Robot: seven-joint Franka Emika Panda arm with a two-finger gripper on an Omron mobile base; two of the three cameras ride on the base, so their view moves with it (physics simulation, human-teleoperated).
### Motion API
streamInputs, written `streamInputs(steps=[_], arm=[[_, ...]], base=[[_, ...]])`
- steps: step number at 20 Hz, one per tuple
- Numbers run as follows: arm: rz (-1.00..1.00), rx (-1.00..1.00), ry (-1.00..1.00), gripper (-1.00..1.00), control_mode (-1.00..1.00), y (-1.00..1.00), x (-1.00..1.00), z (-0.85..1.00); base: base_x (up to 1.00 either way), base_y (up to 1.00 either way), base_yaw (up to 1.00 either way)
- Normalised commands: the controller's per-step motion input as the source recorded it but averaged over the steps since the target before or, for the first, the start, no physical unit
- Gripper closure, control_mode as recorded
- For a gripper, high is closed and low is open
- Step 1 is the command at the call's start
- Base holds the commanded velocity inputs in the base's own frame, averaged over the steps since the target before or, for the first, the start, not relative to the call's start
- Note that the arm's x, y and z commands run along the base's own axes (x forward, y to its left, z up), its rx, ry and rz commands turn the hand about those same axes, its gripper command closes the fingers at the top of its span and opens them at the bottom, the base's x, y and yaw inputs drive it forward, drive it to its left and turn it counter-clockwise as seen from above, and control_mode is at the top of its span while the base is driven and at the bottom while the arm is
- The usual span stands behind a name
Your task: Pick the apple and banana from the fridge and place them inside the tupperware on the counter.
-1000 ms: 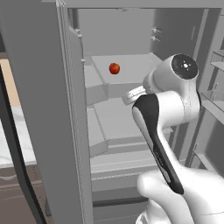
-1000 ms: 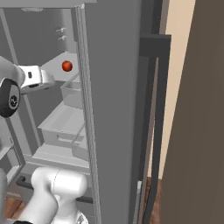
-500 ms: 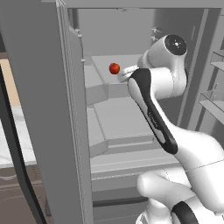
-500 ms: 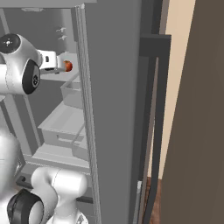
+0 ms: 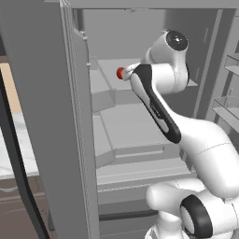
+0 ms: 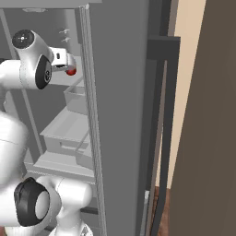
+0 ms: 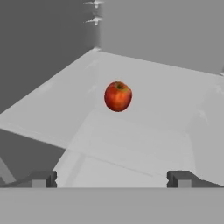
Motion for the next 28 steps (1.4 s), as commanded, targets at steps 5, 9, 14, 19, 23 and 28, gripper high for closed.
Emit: streamInputs(steps=[5,9,14,19,23,28], arm=[[0.0,0.0,0.0,-1.0,-1.0,0.0,0.47,0.0],[0.0,0.0,0.0,-1.0,-1.0,0.02,0.43,0.0],[0.0,0.0,0.0,-1.0,-1.0,0.07,0.37,-0.01],[0.0,0.0,0.0,-1.0,-1.0,0.09,0.34,-0.05],[0.0,0.0,0.0,-1.0,-1.0,0.07,0.34,-0.1],[0.0,0.0,0.0,-1.0,-1.0,0.05,0.31,-0.12]], base=[[0.0,0.0,0.0],[0.0,0.0,0.0],[0.0,0.0,0.0],[0.0,0.0,0.0],[0.0,0.0,0.0],[0.0,0.0,0.0]])
